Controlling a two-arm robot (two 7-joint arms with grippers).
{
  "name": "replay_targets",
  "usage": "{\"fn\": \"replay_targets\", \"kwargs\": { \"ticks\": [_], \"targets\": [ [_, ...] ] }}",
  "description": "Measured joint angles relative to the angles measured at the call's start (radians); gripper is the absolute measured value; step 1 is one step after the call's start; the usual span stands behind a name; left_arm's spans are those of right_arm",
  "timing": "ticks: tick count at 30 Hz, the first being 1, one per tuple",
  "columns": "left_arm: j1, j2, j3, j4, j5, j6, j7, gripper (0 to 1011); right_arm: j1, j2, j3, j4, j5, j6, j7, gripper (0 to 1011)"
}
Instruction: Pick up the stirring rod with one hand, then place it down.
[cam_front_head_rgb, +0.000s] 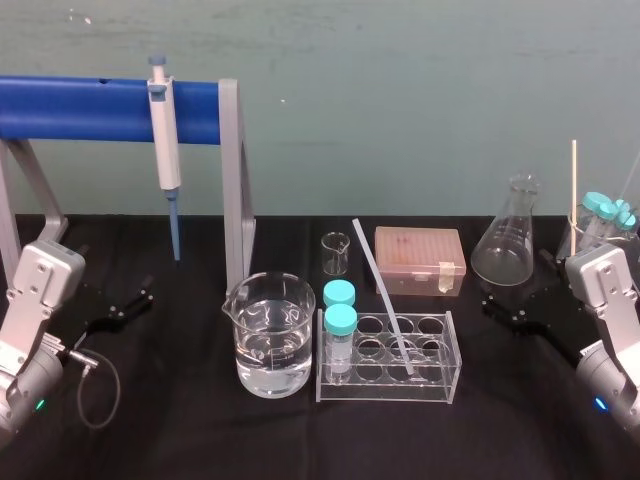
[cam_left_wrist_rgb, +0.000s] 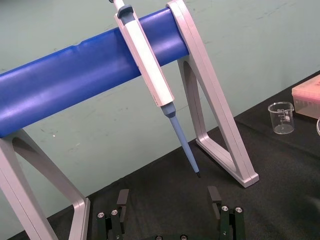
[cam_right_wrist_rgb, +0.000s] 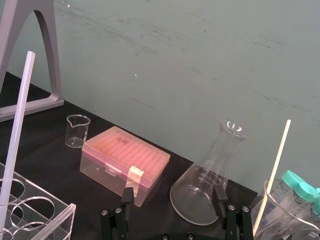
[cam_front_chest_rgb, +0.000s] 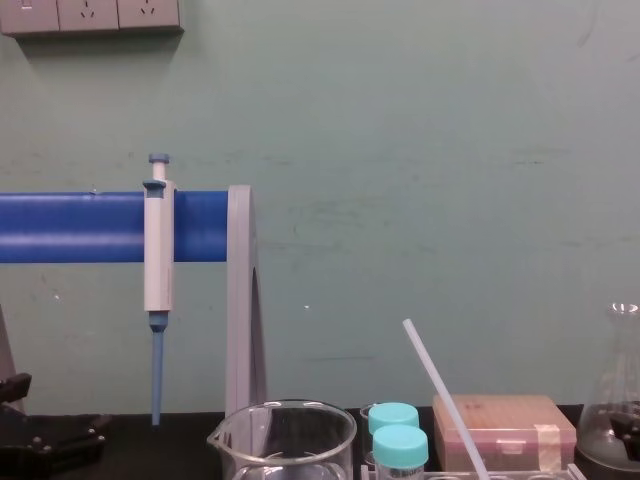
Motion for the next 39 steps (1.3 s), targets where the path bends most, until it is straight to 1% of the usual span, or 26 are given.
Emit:
{"fn": "replay_targets", "kwargs": {
  "ticks": [39],
  "targets": [
    [0.0, 0.0, 0.0, 0.0, 0.0, 0.0, 0.0, 1000, 0.0, 0.0, 0.0, 0.0, 0.0, 0.0, 0.0, 1004]
  ]
}}
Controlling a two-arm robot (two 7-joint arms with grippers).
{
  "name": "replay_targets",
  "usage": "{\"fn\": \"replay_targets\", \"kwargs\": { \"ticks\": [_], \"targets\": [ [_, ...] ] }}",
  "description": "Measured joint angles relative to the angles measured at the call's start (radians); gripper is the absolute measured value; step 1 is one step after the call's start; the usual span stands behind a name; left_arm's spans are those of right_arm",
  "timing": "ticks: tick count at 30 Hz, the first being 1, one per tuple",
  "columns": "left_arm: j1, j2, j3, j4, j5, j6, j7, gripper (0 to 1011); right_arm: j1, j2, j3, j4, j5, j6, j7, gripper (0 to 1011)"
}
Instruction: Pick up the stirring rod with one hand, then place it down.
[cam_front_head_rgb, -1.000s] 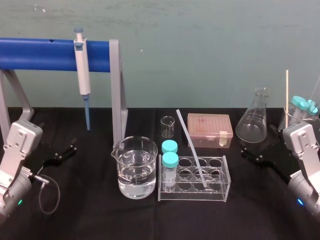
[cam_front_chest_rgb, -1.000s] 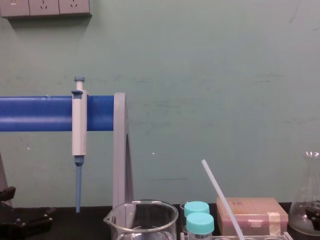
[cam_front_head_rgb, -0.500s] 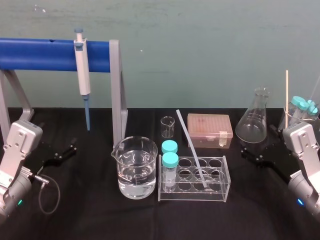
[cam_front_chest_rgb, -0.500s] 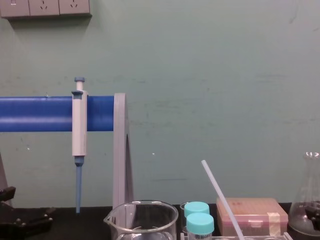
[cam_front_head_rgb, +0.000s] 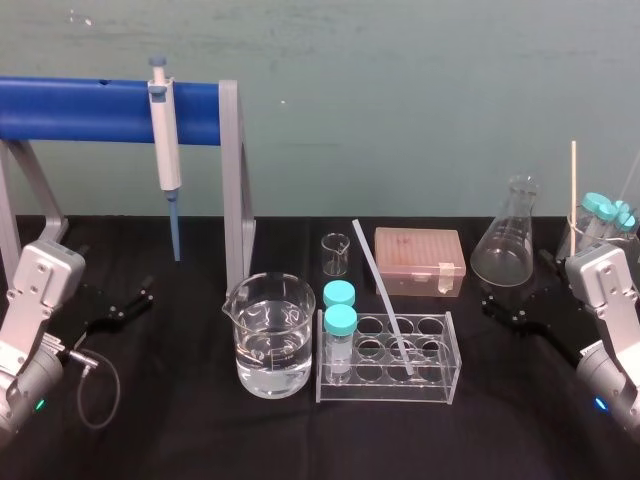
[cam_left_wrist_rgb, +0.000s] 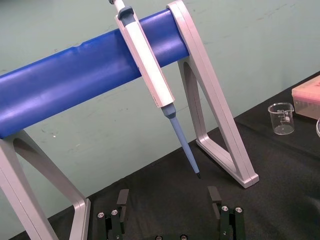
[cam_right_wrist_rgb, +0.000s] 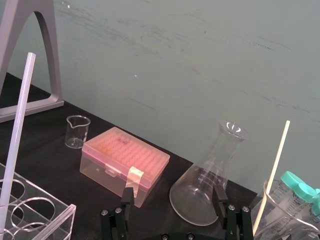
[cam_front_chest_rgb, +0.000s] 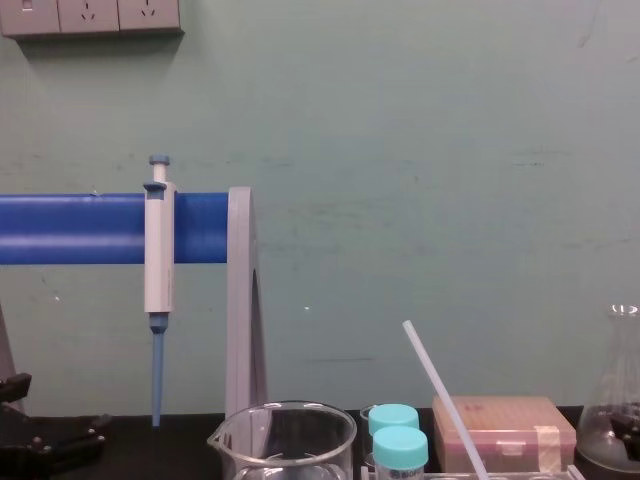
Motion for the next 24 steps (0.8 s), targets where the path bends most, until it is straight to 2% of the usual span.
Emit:
{"fn": "replay_targets", "kwargs": {
  "ticks": [15, 19, 24],
  "targets": [
    [0.0, 0.0, 0.0, 0.0, 0.0, 0.0, 0.0, 1000, -0.001, -0.004, 0.01, 0.0, 0.009, 0.001, 0.014, 1004],
    [0.0, 0.0, 0.0, 0.0, 0.0, 0.0, 0.0, 1000, -0.002, -0.013, 0.035, -0.01, 0.056, 0.009, 0.057, 1004],
    [0.0, 0.0, 0.0, 0.0, 0.0, 0.0, 0.0, 1000, -0.001, -0.041, 0.088, -0.046, 0.188, 0.058, 0.146, 1004]
  ]
}}
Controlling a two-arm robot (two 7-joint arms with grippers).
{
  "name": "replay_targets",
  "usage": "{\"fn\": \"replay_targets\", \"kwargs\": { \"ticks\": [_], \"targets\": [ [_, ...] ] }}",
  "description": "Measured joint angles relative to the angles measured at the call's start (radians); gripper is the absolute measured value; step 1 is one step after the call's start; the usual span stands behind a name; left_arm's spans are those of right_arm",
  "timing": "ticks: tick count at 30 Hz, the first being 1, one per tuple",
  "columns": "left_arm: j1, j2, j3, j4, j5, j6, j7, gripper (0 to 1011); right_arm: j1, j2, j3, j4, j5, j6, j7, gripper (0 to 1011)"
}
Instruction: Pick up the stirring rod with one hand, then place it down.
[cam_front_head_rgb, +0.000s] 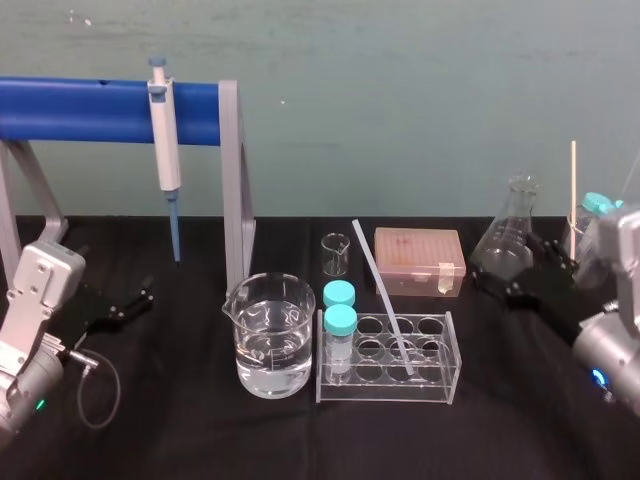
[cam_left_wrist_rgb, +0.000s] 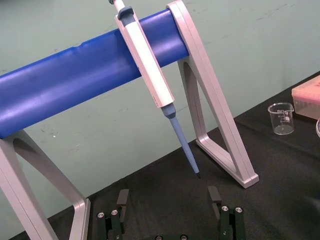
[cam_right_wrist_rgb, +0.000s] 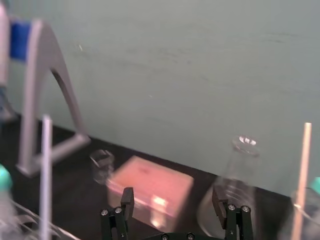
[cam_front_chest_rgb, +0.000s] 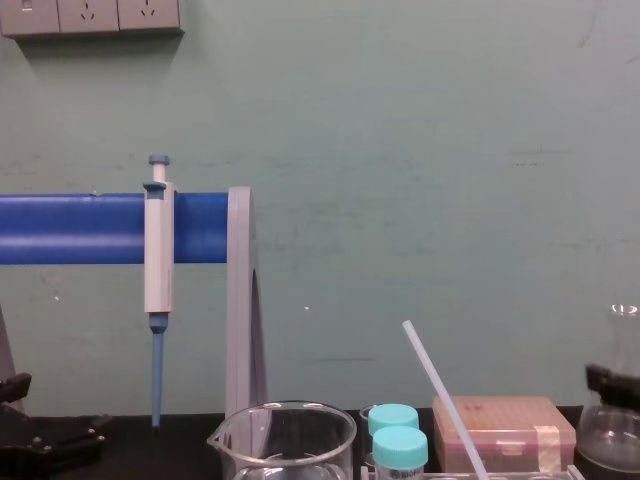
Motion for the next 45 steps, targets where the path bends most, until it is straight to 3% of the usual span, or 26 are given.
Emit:
{"fn": "replay_targets", "kwargs": {
  "ticks": [4, 8, 12, 21, 29, 45],
  "targets": [
    [0.0, 0.0, 0.0, 0.0, 0.0, 0.0, 0.0, 1000, 0.013, -0.031, 0.031, -0.031, 0.117, 0.076, 0.081, 1004],
    [0.0, 0.0, 0.0, 0.0, 0.0, 0.0, 0.0, 1000, 0.037, -0.061, 0.037, -0.041, 0.183, 0.144, 0.141, 1004],
    [0.0, 0.0, 0.0, 0.0, 0.0, 0.0, 0.0, 1000, 0.068, -0.085, 0.021, -0.038, 0.197, 0.18, 0.183, 1004],
    [0.0, 0.0, 0.0, 0.0, 0.0, 0.0, 0.0, 1000, 0.149, -0.128, -0.039, 0.013, 0.157, 0.206, 0.258, 1004],
    [0.0, 0.0, 0.0, 0.0, 0.0, 0.0, 0.0, 1000, 0.208, -0.16, -0.079, 0.082, 0.112, 0.224, 0.282, 1004],
    [0.0, 0.0, 0.0, 0.0, 0.0, 0.0, 0.0, 1000, 0.242, -0.2, -0.095, 0.147, 0.053, 0.274, 0.263, 1004]
  ]
}}
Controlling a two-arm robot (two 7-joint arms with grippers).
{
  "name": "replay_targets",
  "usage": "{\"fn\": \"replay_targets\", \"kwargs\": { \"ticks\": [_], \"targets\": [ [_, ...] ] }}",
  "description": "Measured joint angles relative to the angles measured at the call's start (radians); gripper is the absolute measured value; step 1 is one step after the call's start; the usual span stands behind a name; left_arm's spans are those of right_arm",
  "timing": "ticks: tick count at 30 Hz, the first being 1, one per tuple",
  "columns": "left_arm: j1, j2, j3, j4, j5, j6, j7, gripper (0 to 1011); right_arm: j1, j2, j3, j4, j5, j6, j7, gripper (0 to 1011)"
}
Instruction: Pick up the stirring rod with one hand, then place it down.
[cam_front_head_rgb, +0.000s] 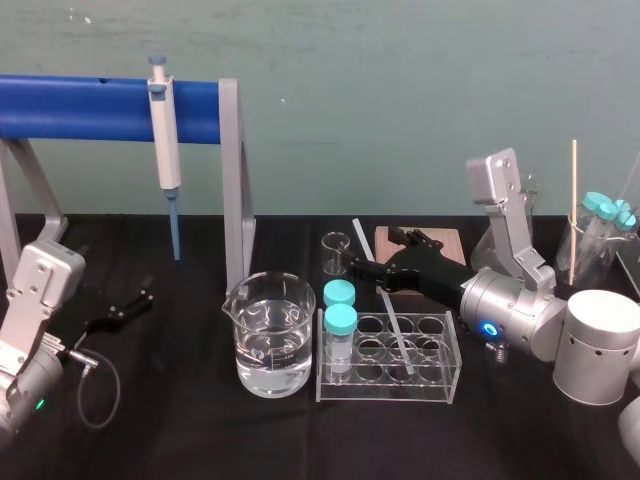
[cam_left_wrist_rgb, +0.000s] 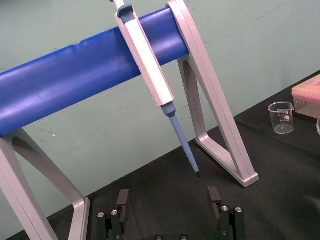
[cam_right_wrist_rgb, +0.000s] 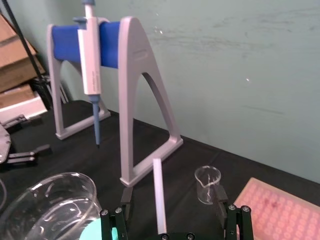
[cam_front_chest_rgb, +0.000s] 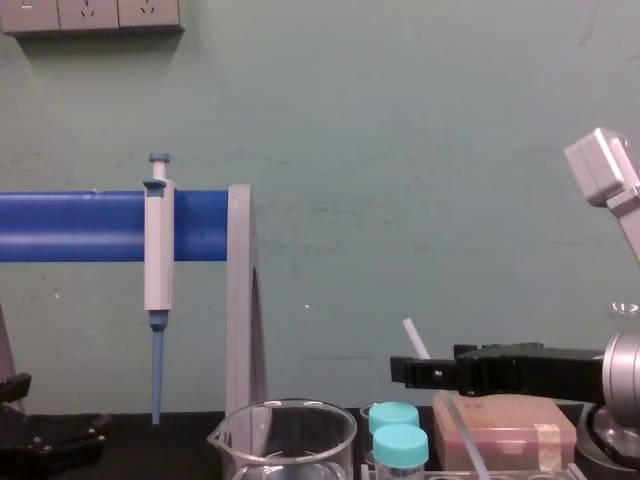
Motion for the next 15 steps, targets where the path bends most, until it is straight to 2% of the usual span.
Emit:
{"fn": "replay_targets", "kwargs": {
  "ticks": [6, 15],
  "targets": [
    [0.0, 0.0, 0.0, 0.0, 0.0, 0.0, 0.0, 1000, -0.001, -0.004, 0.006, 0.003, -0.02, 0.012, -0.012, 1004],
    [0.0, 0.0, 0.0, 0.0, 0.0, 0.0, 0.0, 1000, -0.002, -0.003, 0.007, 0.003, -0.017, 0.012, -0.013, 1004]
  ]
}}
